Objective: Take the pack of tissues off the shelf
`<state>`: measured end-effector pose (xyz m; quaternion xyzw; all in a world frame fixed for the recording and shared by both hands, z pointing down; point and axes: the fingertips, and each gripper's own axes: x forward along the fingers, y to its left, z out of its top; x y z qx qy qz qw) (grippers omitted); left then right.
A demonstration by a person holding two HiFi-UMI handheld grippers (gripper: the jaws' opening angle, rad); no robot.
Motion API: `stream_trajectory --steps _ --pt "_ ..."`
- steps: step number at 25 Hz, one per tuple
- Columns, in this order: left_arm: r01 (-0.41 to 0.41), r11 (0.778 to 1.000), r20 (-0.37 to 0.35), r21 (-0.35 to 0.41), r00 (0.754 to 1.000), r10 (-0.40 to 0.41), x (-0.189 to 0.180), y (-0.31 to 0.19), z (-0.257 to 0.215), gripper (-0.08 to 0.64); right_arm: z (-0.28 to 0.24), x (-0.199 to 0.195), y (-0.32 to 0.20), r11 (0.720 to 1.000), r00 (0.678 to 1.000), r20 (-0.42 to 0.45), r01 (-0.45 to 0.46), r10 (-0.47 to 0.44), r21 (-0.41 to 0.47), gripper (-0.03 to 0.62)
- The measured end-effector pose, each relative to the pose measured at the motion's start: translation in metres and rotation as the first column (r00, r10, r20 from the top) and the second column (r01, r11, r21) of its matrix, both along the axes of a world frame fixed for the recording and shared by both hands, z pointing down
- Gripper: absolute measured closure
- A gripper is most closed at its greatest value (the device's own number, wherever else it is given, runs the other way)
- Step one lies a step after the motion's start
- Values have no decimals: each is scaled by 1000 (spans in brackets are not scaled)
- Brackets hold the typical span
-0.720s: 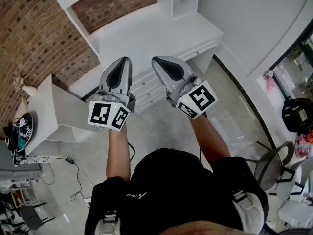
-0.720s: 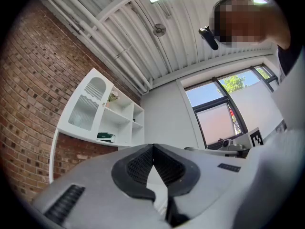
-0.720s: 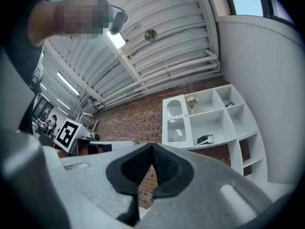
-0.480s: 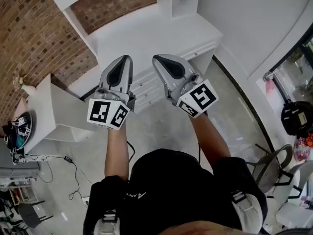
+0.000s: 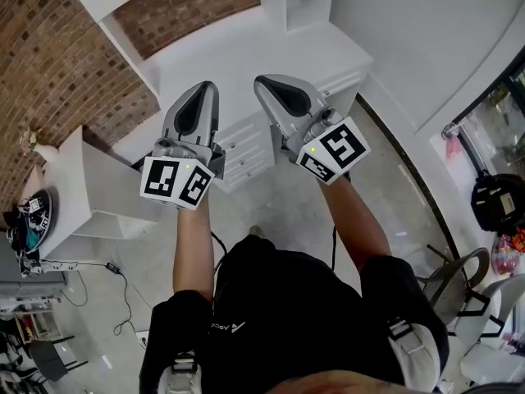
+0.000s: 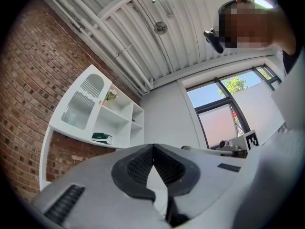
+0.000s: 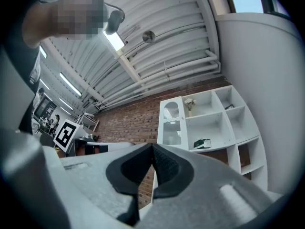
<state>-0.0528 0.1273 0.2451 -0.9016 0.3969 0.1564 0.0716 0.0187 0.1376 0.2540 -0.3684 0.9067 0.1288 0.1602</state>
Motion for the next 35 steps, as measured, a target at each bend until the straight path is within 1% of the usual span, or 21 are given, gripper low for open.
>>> stream_trajectory --steps 2,4,8,12,15,20,24,27,30,35 --pt "-1 1000 2 7 1000 1 -2 -12 -2 561 -3 -1 -15 1000 1000 7 5 -5 -6 591" --pt "0 1000 -1 17 1000 0 -6 -28 -5 561 -7 -4 -35 1000 1000 -5 10 -10 -7 591" --pt "-9 999 -14 31 1000 9 -11 -75 -8 561 -13 -11 -84 1000 999 -31 14 -14 -9 591" --pt "-23 999 -31 35 999 24 -18 -140 -12 561 -23 -19 -152 999 999 -32 20 -21 -28 591" --pt "-26 999 -43 37 999 27 -23 -194 -17 561 -33 -24 -210 1000 998 -55 0 -1 -24 591" --pt "-39 998 -29 44 999 40 -35 -277 -24 561 -49 -31 -308 999 998 -63 -31 30 -8 589" --pt "-47 998 -19 44 999 48 -44 -332 -29 561 -64 -41 -367 999 996 -80 -50 51 11 589" --pt "-49 998 -26 43 998 50 -48 -364 -33 561 -73 -45 -404 998 994 -87 -58 59 19 589" --pt "-52 998 -28 39 998 53 -49 -390 -34 561 -77 -48 -440 998 993 -102 -64 64 3 559" --pt "-38 999 -34 33 999 39 -44 -425 -36 561 -83 -40 -499 997 993 -99 -68 63 -42 472"
